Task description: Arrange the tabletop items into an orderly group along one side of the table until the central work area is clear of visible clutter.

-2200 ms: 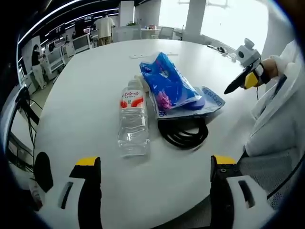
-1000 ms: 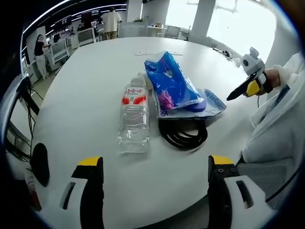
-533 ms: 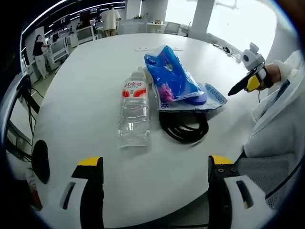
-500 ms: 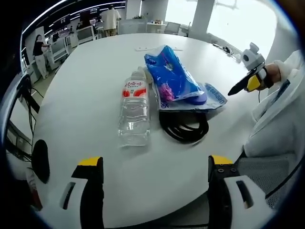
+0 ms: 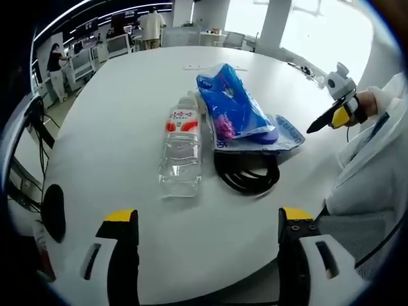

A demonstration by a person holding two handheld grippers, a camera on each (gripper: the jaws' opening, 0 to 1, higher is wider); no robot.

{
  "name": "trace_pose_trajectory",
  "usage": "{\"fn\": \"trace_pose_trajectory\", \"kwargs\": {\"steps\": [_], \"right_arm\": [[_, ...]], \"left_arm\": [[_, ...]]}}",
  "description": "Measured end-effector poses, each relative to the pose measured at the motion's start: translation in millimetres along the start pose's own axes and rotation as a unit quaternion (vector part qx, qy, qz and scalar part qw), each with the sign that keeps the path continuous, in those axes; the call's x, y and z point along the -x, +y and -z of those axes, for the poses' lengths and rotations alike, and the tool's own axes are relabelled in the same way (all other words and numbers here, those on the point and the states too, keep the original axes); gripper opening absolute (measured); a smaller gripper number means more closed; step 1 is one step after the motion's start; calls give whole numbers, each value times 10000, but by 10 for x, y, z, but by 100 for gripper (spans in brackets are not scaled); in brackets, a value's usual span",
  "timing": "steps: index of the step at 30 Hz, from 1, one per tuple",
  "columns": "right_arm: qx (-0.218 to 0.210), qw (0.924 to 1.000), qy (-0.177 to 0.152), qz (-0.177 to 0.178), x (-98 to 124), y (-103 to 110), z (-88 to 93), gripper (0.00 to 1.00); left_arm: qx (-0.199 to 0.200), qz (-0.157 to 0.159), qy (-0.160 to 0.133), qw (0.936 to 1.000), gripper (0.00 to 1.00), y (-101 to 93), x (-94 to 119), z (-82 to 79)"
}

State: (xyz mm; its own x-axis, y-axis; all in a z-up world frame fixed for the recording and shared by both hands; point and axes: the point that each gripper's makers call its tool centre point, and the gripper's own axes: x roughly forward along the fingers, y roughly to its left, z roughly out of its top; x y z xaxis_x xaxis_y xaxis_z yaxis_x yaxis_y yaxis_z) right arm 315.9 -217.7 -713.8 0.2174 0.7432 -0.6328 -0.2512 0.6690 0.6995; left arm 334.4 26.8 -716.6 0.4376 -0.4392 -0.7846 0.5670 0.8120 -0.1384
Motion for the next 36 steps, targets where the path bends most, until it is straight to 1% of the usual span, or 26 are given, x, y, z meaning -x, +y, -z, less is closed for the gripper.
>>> {"fn": "trace_pose_trajectory", "kwargs": {"steps": [10,19,21,23,26,28,30,31,32,34,35,36], "right_arm": [[-72,10000,-27,-53,1,-17,-12,79],[-110,9999,-46,-73,12,-32,-15,78],[-129,9999,-55,-74,18,-41,-16,77],[-147,9998,-65,-69,23,-51,-19,77],[-169,9998,-87,-58,30,-63,-26,77],[-163,9998,-87,-55,33,-61,-26,77],[-151,9998,-90,-52,36,-60,-25,77],[-155,9998,-92,-54,38,-59,-24,77],[-159,9998,-96,-57,37,-58,-25,77],[-167,9998,-93,-55,40,-62,-23,77],[-170,9998,-96,-51,44,-65,-23,77],[-173,9998,-100,-52,44,-64,-20,77]], "left_arm": [[155,-45,-120,9998,92,-20,-9,-65],[537,31,-366,9979,88,-135,-100,-156],[569,23,-363,9977,85,-154,-123,-153],[584,-31,-357,9977,81,-167,-148,-159],[611,-60,-434,9972,76,-205,-177,-208],[702,-51,-542,9960,75,-240,-203,-259],[912,-13,-705,9933,73,-278,-238,-322],[1106,-24,-650,9917,74,-297,-264,-306],[1139,-6,-688,9911,73,-313,-290,-324],[1000,-205,-546,9933,70,-317,-306,-285],[939,-317,-553,9935,69,-324,-294,-289],[1034,-339,-603,9922,69,-337,-283,-295]]}}
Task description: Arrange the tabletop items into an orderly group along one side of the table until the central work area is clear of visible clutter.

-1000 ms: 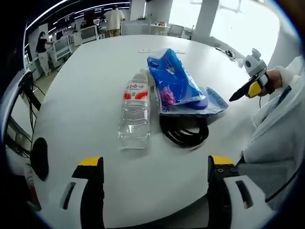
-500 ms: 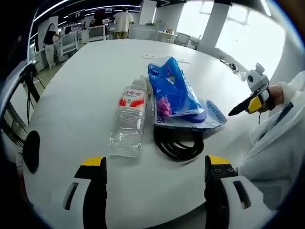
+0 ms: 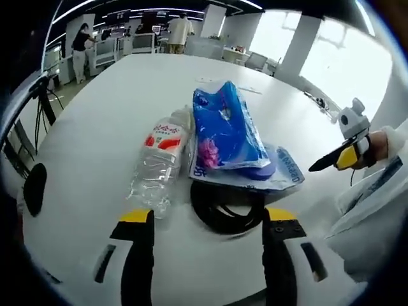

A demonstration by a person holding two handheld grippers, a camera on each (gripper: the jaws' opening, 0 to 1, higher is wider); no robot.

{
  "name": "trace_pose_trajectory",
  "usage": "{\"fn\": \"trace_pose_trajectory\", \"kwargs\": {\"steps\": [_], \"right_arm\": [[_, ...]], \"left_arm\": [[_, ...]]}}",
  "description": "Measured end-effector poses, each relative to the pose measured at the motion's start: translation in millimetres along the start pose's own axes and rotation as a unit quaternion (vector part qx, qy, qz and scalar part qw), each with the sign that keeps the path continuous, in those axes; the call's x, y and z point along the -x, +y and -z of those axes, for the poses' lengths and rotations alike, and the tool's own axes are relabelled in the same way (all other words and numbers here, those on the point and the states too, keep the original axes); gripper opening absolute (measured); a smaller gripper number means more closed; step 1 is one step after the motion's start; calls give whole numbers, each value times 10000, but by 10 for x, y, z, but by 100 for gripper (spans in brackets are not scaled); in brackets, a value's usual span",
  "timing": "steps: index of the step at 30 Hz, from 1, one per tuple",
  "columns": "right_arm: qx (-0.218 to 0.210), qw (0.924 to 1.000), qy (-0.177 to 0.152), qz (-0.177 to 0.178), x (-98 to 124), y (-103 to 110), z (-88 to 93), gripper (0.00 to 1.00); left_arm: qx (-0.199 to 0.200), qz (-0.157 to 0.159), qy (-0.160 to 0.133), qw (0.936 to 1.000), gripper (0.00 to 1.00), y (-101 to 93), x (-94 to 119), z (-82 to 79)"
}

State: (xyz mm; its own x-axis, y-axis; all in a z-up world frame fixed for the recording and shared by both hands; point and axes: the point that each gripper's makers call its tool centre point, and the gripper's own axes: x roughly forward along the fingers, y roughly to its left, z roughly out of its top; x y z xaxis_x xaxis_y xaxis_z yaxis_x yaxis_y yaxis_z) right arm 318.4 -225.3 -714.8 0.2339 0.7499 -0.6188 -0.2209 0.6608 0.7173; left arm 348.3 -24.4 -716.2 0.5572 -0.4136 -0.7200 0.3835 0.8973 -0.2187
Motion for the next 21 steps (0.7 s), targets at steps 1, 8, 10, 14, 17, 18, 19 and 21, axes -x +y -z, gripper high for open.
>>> {"fn": "trace_pose_trajectory", "kwargs": {"steps": [1,8,10,14,17,18,19,21], "right_arm": [[-11,10000,-5,-2,2,-1,0,77],[-83,10000,-42,-5,12,-20,-17,76],[-109,9999,-44,-5,20,-22,-13,76],[-121,9999,-58,-20,37,-9,-9,76],[-130,9999,-82,-36,48,6,-13,75],[-133,9999,-91,-44,50,9,-17,75],[-133,9998,-106,-56,57,16,-23,75],[-143,9998,-140,-74,77,29,-34,75]], "left_arm": [[194,20,-100,9998,69,-33,13,-8],[1052,-242,-585,9924,61,-6,121,-50],[1164,-322,-712,9901,59,61,135,-76],[1180,-462,-999,9869,55,12,186,-187],[1345,-429,-1237,9822,51,-67,177,-284],[1371,-388,-1266,9817,50,-94,163,-298],[1435,-296,-1285,9808,49,-140,128,-313],[1560,-118,-1243,9798,47,-220,63,-317]]}}
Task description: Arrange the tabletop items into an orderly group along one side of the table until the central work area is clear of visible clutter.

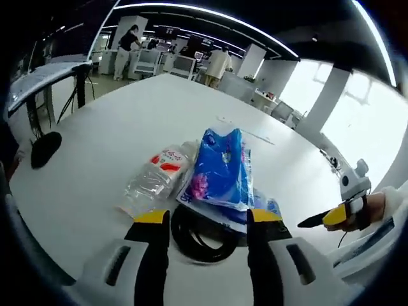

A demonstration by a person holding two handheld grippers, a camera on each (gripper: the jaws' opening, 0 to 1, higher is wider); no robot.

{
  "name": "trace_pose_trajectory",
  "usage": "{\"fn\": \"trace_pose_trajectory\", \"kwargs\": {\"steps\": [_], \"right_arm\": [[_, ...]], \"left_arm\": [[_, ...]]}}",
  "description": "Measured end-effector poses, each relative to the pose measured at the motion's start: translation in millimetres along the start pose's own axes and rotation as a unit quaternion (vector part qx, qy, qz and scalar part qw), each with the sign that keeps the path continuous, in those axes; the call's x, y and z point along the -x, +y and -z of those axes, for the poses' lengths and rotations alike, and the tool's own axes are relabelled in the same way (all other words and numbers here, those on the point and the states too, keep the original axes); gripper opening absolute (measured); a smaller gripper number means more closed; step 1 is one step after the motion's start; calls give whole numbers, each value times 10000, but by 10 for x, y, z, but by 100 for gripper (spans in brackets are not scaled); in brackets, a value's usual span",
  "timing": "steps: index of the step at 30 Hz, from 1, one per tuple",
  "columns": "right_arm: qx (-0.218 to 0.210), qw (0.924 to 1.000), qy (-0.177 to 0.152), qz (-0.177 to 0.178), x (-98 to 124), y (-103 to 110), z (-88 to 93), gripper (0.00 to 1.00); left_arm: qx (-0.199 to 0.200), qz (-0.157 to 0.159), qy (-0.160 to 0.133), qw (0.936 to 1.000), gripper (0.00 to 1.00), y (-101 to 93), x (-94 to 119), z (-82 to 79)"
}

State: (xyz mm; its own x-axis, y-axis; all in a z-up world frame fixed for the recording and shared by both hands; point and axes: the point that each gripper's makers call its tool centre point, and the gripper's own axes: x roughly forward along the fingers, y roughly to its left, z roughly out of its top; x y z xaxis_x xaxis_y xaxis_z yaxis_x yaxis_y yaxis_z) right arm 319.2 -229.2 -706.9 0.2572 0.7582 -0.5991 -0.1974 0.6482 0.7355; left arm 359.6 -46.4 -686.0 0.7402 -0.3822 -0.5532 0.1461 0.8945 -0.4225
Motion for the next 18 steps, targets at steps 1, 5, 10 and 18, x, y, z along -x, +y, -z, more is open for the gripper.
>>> {"fn": "trace_pose_trajectory", "kwargs": {"steps": [1,5,10,18], "right_arm": [[-8,10000,-10,-3,9,-1,-3,75],[-60,10000,-68,2,60,-9,-17,74],[-175,9997,-151,19,124,-22,-30,74],[-256,9994,-238,-16,181,-6,-46,73]], "left_arm": [[45,13,7,10000,46,-15,-18,7],[453,117,-125,9988,45,-33,-119,-27],[920,70,-274,9954,45,11,-194,-67],[1543,-107,-410,9871,38,63,-294,-114]]}}
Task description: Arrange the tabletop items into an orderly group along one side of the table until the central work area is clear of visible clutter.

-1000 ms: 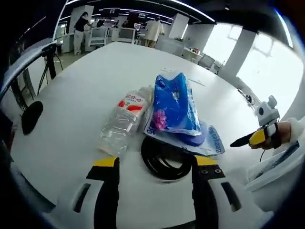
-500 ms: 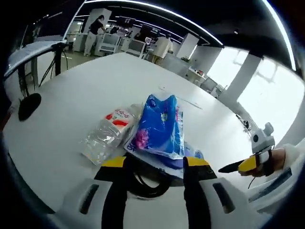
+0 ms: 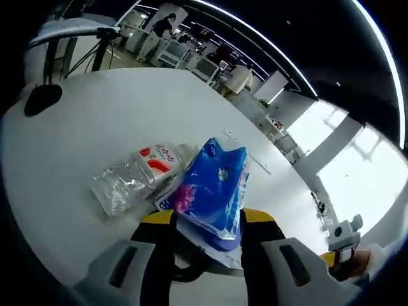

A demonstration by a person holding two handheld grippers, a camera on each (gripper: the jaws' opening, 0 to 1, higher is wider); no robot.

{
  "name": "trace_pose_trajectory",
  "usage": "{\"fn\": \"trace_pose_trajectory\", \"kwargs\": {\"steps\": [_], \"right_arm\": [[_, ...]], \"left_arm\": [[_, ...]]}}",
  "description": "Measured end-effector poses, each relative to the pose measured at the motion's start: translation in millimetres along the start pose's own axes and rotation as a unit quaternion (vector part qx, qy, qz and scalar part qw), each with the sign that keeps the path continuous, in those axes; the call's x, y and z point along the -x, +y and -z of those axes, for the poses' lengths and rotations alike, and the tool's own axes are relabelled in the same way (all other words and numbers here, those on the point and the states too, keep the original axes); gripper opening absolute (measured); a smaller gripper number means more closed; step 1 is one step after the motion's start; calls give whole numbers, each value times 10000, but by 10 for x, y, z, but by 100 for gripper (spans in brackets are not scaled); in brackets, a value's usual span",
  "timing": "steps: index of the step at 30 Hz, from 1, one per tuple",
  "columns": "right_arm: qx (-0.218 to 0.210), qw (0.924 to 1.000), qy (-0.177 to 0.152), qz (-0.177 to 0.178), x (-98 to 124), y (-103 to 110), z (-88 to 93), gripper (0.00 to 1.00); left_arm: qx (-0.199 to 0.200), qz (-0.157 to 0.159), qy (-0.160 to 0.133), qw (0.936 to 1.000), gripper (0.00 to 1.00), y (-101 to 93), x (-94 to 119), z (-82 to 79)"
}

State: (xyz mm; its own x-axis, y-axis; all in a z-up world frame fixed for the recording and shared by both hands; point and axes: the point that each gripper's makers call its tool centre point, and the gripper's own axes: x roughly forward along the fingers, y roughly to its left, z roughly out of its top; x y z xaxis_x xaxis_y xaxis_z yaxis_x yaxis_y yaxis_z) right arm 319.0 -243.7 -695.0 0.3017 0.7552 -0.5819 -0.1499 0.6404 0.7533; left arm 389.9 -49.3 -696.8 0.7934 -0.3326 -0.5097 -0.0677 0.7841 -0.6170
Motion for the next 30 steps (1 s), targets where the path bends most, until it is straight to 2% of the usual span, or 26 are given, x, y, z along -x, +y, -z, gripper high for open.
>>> {"fn": "trace_pose_trajectory", "kwargs": {"steps": [4,8,12,16,20,30], "right_arm": [[-162,9996,-217,-58,44,-6,-79,74],[-129,9993,-340,-50,57,-25,-150,73],[-179,9991,-383,-54,63,-68,-161,72],[-220,9989,-403,-35,66,-127,-153,72],[-276,9984,-485,-33,95,-154,-183,72],[-271,9979,-594,2,123,-201,-219,71]], "left_arm": [[103,-110,22,9999,34,10,-48,14],[198,-213,101,9995,34,45,-86,76],[200,-177,192,9995,32,45,-116,140],[331,-261,121,9990,26,73,-106,121],[495,-341,113,9981,25,92,-119,112],[392,-672,170,9968,5,161,-116,112]]}}
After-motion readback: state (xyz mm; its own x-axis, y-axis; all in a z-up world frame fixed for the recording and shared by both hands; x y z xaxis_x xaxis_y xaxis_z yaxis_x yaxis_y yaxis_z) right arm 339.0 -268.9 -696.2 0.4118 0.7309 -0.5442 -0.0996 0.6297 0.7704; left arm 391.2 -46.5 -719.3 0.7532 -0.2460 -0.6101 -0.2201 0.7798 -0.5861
